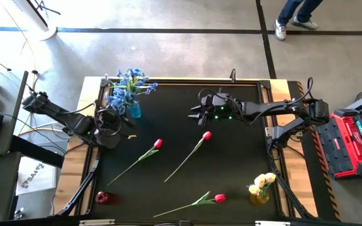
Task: Sort flowers into vase by color
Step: Put the blue flowers into the blue vase
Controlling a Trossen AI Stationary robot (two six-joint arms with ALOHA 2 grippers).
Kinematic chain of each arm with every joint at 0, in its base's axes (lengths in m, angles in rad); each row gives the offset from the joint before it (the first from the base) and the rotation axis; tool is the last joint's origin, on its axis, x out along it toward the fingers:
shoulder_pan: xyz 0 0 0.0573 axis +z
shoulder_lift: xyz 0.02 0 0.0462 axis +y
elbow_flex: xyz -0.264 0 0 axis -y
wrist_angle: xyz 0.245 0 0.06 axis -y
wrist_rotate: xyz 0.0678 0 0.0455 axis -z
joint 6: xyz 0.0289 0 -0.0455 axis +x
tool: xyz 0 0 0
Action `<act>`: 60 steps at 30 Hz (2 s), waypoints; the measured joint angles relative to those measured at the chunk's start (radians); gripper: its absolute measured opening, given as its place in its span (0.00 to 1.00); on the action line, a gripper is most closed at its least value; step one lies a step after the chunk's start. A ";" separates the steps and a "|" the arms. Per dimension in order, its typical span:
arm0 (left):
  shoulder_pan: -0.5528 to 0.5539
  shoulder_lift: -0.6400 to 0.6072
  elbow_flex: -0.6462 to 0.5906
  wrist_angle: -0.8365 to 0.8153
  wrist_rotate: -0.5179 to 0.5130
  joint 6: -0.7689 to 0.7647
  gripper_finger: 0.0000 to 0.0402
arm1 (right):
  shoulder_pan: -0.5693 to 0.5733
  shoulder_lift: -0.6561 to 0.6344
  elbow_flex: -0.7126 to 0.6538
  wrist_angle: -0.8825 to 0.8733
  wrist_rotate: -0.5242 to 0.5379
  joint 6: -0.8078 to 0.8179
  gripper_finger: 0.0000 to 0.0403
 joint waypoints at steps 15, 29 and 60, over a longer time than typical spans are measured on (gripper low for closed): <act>-0.019 0.026 0.000 0.426 0.056 0.432 0.00 | -0.007 0.036 0.002 0.107 -0.196 -0.175 0.45; -0.019 0.025 0.000 0.979 0.155 0.938 0.00 | -0.018 0.492 0.213 0.494 -0.268 -0.259 0.68; -0.105 0.022 0.001 1.191 -0.001 1.177 0.00 | -0.093 1.086 1.141 0.177 -0.259 -0.046 0.86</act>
